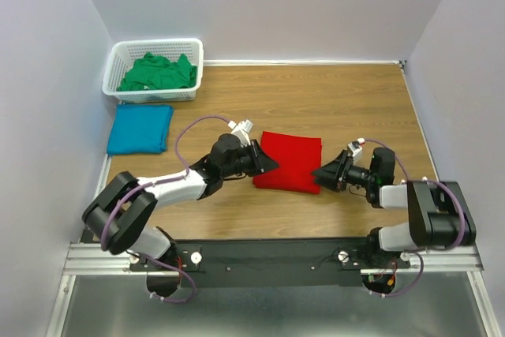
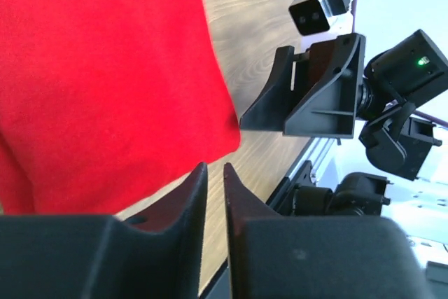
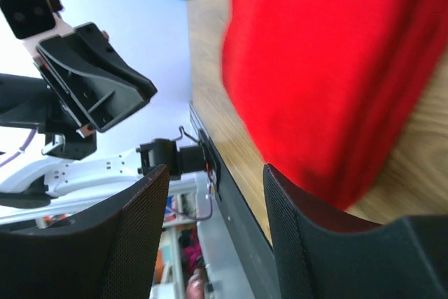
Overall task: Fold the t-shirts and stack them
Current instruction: Fold the tshirt
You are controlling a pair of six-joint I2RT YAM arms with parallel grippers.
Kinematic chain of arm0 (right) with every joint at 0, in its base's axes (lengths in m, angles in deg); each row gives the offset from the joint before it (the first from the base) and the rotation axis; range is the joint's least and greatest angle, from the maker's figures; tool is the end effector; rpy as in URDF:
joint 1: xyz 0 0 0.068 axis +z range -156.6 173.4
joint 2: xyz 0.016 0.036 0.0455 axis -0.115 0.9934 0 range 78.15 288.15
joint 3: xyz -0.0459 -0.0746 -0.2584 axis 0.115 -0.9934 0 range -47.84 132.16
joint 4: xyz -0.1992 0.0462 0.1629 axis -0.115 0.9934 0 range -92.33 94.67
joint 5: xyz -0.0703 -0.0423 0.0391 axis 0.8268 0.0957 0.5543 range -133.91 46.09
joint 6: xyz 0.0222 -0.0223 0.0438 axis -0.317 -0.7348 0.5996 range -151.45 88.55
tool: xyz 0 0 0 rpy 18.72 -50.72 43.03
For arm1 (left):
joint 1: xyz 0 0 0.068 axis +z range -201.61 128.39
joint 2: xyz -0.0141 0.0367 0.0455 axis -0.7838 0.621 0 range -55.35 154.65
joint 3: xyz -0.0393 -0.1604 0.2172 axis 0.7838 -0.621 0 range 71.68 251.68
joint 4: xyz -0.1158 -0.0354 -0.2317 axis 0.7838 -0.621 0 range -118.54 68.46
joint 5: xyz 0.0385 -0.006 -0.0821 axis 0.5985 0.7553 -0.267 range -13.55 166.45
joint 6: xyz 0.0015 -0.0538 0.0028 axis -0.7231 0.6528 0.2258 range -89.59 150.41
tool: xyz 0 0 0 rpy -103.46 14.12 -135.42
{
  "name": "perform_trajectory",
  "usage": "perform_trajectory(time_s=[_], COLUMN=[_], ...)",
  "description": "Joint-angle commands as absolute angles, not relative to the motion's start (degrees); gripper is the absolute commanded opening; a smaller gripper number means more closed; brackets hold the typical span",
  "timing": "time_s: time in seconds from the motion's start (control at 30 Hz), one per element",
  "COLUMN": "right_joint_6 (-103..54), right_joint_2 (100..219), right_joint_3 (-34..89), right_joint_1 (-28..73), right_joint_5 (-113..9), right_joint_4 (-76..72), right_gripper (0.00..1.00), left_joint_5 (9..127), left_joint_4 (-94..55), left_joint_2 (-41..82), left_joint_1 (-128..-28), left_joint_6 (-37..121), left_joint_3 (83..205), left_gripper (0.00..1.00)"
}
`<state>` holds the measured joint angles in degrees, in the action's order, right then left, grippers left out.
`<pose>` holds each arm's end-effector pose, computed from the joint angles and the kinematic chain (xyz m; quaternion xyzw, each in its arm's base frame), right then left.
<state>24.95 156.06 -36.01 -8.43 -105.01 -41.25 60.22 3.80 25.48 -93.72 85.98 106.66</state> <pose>0.2009 0.0247 0.1305 0.1261 0.7710 0.5913 0.2001 0.2105 -0.2038 0.2022 -0.0154 0.8173 -0.5012 0.2841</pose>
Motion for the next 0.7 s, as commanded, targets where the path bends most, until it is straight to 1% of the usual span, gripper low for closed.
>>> perform_trajectory(time_s=[0.0, 0.03, 0.17, 0.27, 0.3, 0.33, 0.4, 0.47, 0.57, 0.67], right_joint_6=[20.67, 20.32, 18.91, 19.35, 18.83, 17.69, 10.23, 8.02, 8.44, 9.42], right_joint_2=[164.35, 166.11, 174.02, 174.05, 172.21, 170.89, 167.64, 162.39, 156.14, 153.48], right_joint_3=[-35.1, -34.84, -35.19, -35.71, -35.37, -34.49, -31.6, -29.31, -27.11, -24.65], right_joint_1=[-8.18, -8.18, -8.62, -9.06, -9.32, -9.41, -9.42, -9.5, -9.42, -9.42], right_joint_5=[-107.01, -107.19, -105.7, -103.5, -102.89, -100.62, -96.31, -94.1, -94.71, -94.71], right_joint_4=[-37.75, -37.84, -37.75, -36.79, -35.57, -29.38, -17.95, -11.33, -9.46, -9.45], right_gripper=[0.62, 0.59, 0.54, 0.52, 0.52, 0.52, 0.52, 0.53, 0.54, 0.57], left_joint_5=[60.72, 59.85, 59.31, 59.22, 58.7, 58.26, 58.17, 58.69, 60.45, 63.0], left_joint_4=[6.05, 6.49, 7.19, 7.2, 7.37, 7.98, 9.22, 8.95, 6.94, 4.66], left_joint_2=[31.03, 32.61, 34.12, 33.86, 33.51, 32.81, 31.49, 29.21, 25.53, 21.4], left_joint_1=[-92.83, -92.48, -90.37, -89.32, -88.27, -87.74, -86.77, -86.59, -86.5, -86.5], left_joint_6=[89.99, 90.52, 93.59, 95.44, 96.84, 97.46, 98.26, 98.78, 97.74, 95.02], left_joint_3=[104.99, 104.29, 101.74, 99.28, 97.71, 96.82, 95.59, 94.45, 94.27, 95.75], left_gripper=[0.2, 0.2, 0.19, 0.18, 0.18, 0.18, 0.17, 0.17, 0.17, 0.19])
